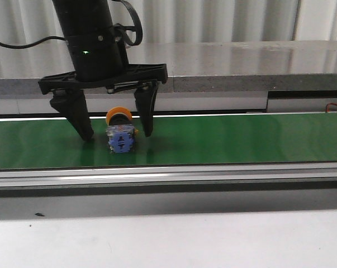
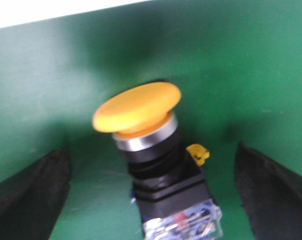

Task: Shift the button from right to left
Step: 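Lower the open left gripper around the button and close it, then lift the button with the left gripper and carry it toward the blue tray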

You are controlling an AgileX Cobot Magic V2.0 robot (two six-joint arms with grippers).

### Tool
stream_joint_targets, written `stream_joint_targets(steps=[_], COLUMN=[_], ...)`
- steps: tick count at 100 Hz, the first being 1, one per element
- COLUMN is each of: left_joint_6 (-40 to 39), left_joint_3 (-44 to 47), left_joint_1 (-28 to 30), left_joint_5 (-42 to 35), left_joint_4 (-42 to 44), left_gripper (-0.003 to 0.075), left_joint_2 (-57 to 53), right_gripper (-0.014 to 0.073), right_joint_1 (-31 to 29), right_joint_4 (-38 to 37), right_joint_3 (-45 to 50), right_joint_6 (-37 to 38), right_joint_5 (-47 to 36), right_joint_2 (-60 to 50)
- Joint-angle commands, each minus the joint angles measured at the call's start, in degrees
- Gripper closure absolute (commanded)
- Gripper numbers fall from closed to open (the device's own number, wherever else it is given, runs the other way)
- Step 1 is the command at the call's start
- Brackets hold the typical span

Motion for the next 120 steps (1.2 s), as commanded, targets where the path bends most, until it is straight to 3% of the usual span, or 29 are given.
stream_joint_targets(steps=[1, 4, 19, 23, 48, 62, 79, 120], left_joint_6=[-2.1, -2.1, -2.1, -2.1, -1.8, 2.1, 7.0, 27.5], left_joint_3=[-1.7, -1.7, -1.7, -1.7, -4.1, -6.8, -8.4, -8.4], left_joint_1=[-0.3, -0.3, -0.3, -0.3, 0.5, 3.3, 9.3, 26.9], left_joint_5=[0.1, 0.1, 0.8, 1.4, 4.1, 7.7, 10.3, 10.3], left_joint_4=[0.0, -0.1, -1.0, -0.9, 1.3, 1.4, 1.6, 1.6], left_gripper=[0.022, 0.0265, 0.0673, 0.0739, 0.0741, 0.0741, 0.0741, 0.0741], left_joint_2=[-2.5, -2.5, -2.5, -2.6, -3.7, -4.0, -4.2, -4.2], right_gripper=[0.0661, 0.0661, 0.0661, 0.0661, 0.0661, 0.0661, 0.0661, 0.0661], right_joint_1=[-0.1, -0.1, -0.1, -0.1, -0.1, -0.1, -0.1, -0.1], right_joint_4=[0.5, 0.5, 0.5, 0.5, 0.5, 0.5, 0.5, 0.5], right_joint_3=[-1.3, -1.3, -1.3, -1.3, -1.3, -1.3, -1.3, -1.3], right_joint_6=[-0.3, -0.3, -0.3, -0.3, -0.3, -0.3, -0.3, -0.3], right_joint_5=[-4.8, -4.8, -4.8, -4.8, -4.8, -4.8, -4.8, -4.8], right_joint_2=[0.6, 0.6, 0.6, 0.6, 0.6, 0.6, 0.6, 0.6])
